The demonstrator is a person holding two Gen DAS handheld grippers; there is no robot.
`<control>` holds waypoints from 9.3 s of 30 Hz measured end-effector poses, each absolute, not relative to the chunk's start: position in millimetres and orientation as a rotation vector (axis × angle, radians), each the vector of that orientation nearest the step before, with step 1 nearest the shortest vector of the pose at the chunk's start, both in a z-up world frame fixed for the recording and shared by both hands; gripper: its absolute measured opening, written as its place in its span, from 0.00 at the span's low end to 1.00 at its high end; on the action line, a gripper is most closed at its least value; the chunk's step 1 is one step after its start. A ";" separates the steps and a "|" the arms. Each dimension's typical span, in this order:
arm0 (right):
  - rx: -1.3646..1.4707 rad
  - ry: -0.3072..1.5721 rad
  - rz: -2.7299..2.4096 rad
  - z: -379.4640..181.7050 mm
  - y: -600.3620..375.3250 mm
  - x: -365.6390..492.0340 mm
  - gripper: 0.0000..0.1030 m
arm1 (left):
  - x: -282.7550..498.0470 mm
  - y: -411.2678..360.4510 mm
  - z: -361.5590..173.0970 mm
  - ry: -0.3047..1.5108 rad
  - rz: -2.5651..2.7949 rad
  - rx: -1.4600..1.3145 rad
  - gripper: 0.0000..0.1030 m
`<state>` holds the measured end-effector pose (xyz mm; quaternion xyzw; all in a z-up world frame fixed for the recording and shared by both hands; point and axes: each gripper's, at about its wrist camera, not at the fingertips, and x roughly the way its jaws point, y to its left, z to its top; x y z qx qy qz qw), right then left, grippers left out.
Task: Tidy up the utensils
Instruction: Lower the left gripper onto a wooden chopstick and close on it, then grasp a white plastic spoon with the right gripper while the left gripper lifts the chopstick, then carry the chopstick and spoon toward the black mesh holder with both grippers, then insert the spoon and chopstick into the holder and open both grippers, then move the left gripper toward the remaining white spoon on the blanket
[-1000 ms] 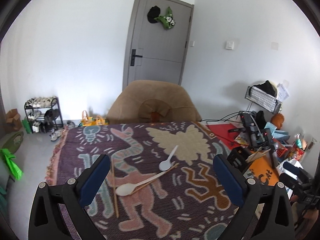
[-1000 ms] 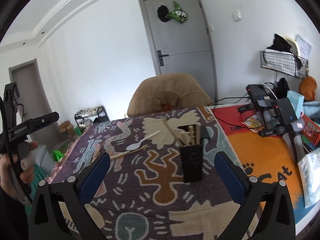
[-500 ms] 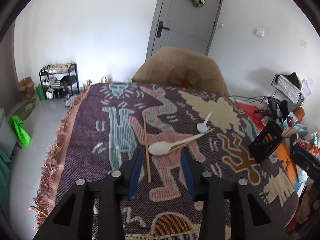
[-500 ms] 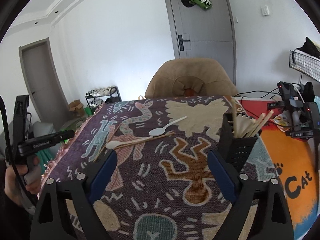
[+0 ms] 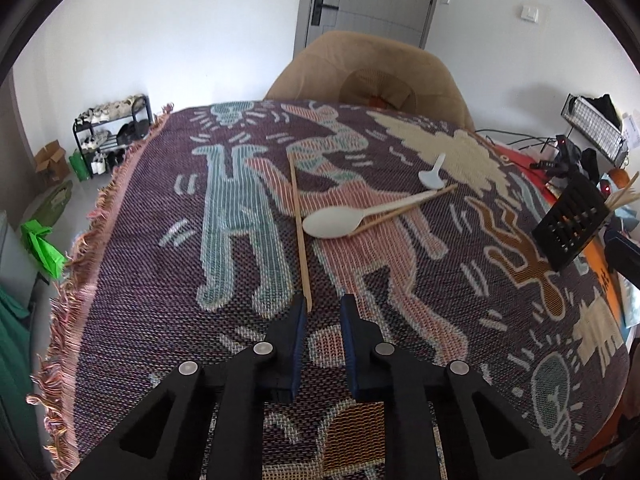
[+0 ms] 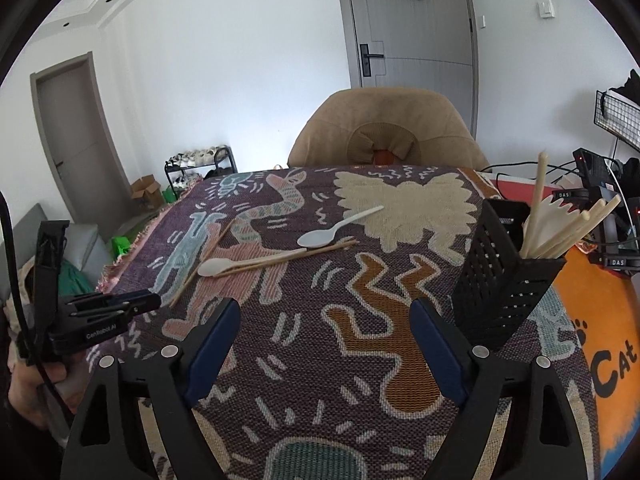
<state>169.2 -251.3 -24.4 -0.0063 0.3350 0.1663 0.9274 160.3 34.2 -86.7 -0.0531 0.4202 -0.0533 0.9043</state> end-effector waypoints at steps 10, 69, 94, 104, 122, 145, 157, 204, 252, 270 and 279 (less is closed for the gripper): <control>0.012 0.723 0.340 -38.9 -256.8 177.1 0.84 | 176.7 32.0 -111.0 0.934 -0.084 -0.104 0.13; -0.500 0.853 0.247 -95.8 -114.1 331.8 0.52 | 160.3 114.7 -22.6 0.609 -0.060 -0.284 0.03; -0.221 0.752 0.387 -12.5 -166.8 270.5 0.04 | 145.3 79.9 10.2 0.564 -0.091 -0.234 0.03; -0.027 0.731 0.498 42.3 -230.0 228.3 0.04 | 130.9 42.6 33.8 0.524 -0.155 -0.210 0.03; 0.191 0.714 0.527 117.5 -327.0 184.6 0.04 | 125.7 -27.5 80.7 0.472 -0.326 -0.160 0.03; 0.559 0.847 0.510 102.6 -407.5 187.6 0.04 | 137.5 -127.1 114.6 0.483 -0.532 -0.056 0.03; 0.727 0.967 0.462 84.9 -428.8 218.5 0.04 | 150.5 -165.5 117.5 0.567 -0.607 0.018 0.03; 0.400 0.730 0.076 7.3 -450.1 160.8 0.86 | 204.3 -228.8 96.6 0.827 -0.657 0.161 0.28; 0.136 0.553 0.136 17.2 -298.4 131.3 1.00 | 149.8 -4.5 21.0 0.604 -0.287 -0.111 1.00; 0.100 0.669 0.202 -23.7 -269.5 163.3 0.91 | 202.1 56.7 -69.5 0.895 -0.216 -0.525 0.68; 0.049 0.702 0.247 -38.4 -252.3 173.9 0.84 | 229.8 56.3 -94.1 0.943 -0.216 -0.656 0.49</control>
